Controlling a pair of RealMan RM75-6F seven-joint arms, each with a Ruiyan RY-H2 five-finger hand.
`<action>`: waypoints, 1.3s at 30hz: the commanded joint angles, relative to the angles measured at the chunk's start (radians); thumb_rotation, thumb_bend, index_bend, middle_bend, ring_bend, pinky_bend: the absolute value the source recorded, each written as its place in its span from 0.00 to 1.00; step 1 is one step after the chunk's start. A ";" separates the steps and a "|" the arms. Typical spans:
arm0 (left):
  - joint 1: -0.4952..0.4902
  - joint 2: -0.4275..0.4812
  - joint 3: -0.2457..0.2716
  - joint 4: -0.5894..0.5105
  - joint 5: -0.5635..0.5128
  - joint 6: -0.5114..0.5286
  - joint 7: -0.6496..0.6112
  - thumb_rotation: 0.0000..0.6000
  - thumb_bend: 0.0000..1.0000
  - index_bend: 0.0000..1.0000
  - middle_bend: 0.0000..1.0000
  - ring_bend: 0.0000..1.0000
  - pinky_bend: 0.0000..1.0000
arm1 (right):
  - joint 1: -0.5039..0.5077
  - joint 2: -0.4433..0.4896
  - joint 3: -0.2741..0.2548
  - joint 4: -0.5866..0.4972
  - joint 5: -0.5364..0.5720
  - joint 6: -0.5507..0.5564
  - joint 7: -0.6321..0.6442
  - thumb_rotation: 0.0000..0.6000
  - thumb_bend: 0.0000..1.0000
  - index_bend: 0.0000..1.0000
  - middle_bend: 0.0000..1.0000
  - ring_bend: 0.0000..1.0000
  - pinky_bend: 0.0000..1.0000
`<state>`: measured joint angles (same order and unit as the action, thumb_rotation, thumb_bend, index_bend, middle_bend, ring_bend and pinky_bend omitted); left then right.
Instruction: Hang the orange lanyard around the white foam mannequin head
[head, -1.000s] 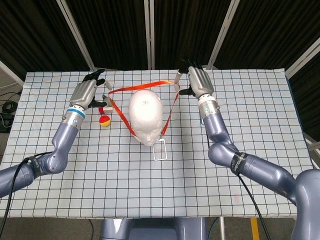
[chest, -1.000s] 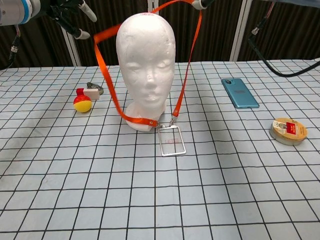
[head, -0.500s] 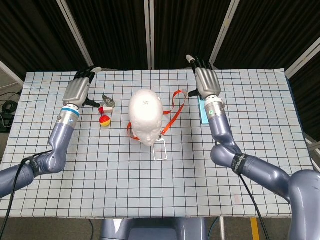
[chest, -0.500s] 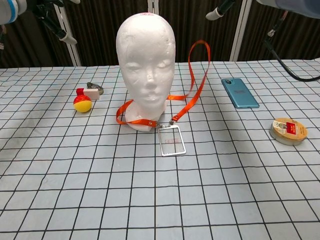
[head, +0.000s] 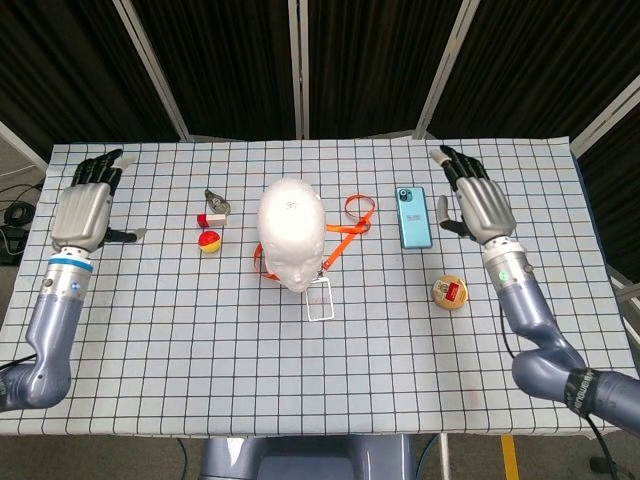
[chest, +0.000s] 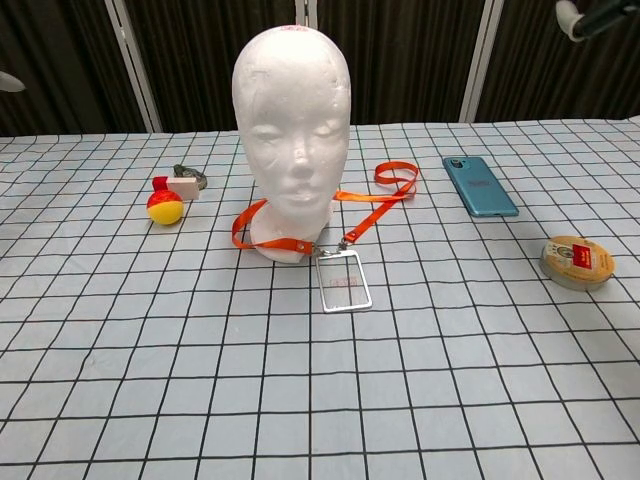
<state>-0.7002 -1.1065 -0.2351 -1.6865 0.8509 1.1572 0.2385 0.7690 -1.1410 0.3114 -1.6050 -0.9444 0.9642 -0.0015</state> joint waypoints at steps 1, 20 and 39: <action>0.062 0.036 0.037 -0.054 0.054 0.055 -0.022 1.00 0.00 0.00 0.00 0.00 0.00 | -0.048 0.030 -0.047 -0.040 -0.063 0.013 0.022 1.00 0.69 0.05 0.00 0.00 0.00; 0.402 0.034 0.239 -0.236 0.286 0.437 0.116 1.00 0.00 0.00 0.00 0.00 0.00 | -0.098 -0.006 -0.269 -0.113 -0.516 -0.093 0.129 1.00 1.00 0.12 0.02 0.00 0.03; 0.441 0.038 0.182 -0.154 0.298 0.362 0.038 1.00 0.00 0.00 0.00 0.00 0.00 | 0.007 -0.390 -0.239 0.032 -0.338 -0.207 -0.175 1.00 1.00 0.18 0.14 0.05 0.15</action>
<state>-0.2605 -1.0700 -0.0510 -1.8419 1.1487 1.5209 0.2778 0.7669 -1.5141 0.0716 -1.5871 -1.2939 0.7662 -0.1592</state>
